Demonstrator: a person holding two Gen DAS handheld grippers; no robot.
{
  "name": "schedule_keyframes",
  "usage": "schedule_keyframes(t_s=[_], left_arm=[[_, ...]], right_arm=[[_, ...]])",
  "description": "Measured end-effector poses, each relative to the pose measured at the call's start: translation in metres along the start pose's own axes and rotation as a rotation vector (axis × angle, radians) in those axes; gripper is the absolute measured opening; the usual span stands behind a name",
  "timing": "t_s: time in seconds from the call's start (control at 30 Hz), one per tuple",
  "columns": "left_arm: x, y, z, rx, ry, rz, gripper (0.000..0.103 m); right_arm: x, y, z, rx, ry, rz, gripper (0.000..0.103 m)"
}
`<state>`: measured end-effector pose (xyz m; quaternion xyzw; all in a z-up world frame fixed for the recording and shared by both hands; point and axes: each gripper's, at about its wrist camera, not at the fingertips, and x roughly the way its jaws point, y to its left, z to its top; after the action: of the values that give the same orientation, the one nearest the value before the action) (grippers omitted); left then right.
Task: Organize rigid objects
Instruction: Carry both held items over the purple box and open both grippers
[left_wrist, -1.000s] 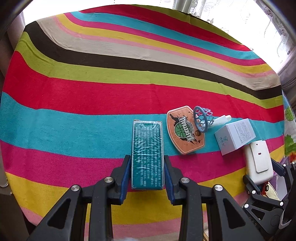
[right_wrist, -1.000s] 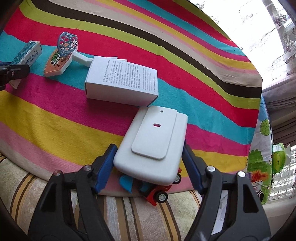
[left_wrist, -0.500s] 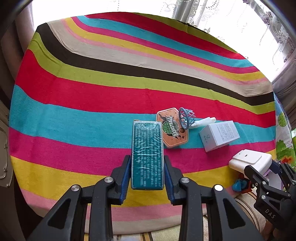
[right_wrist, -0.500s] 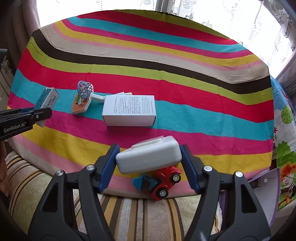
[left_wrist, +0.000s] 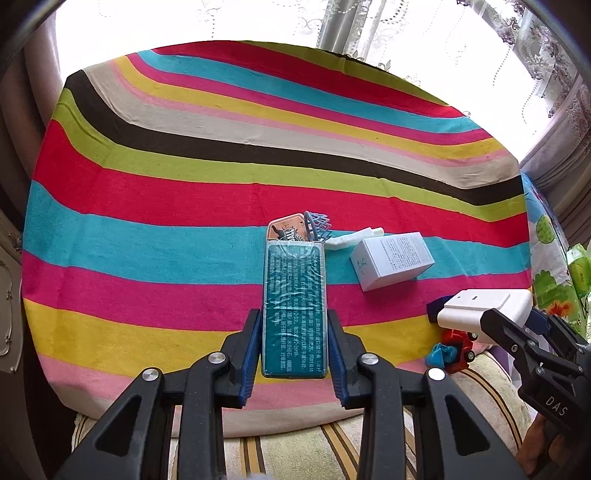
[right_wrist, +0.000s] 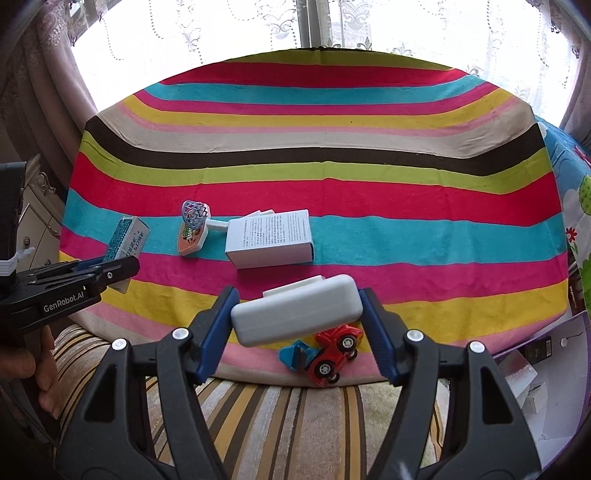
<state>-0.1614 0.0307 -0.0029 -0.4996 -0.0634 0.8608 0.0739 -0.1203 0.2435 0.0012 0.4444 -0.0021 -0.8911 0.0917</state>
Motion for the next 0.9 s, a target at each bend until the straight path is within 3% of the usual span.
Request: schedule_keyframes(t_s=[0.4, 0.9], left_arm=[[-0.007, -0.058, -0.009, 0.091, 0.010, -0.083, 0.034], [-0.010, -0.183, -0.029, 0.293, 0.063, -0.245, 0.034]], right_arm=[[-0.038, -0.045, -0.009, 0.091, -0.045, 0.006, 0.070], [-0.089, -0.150, -0.044, 0.255, -0.063, -0.096, 0.070]])
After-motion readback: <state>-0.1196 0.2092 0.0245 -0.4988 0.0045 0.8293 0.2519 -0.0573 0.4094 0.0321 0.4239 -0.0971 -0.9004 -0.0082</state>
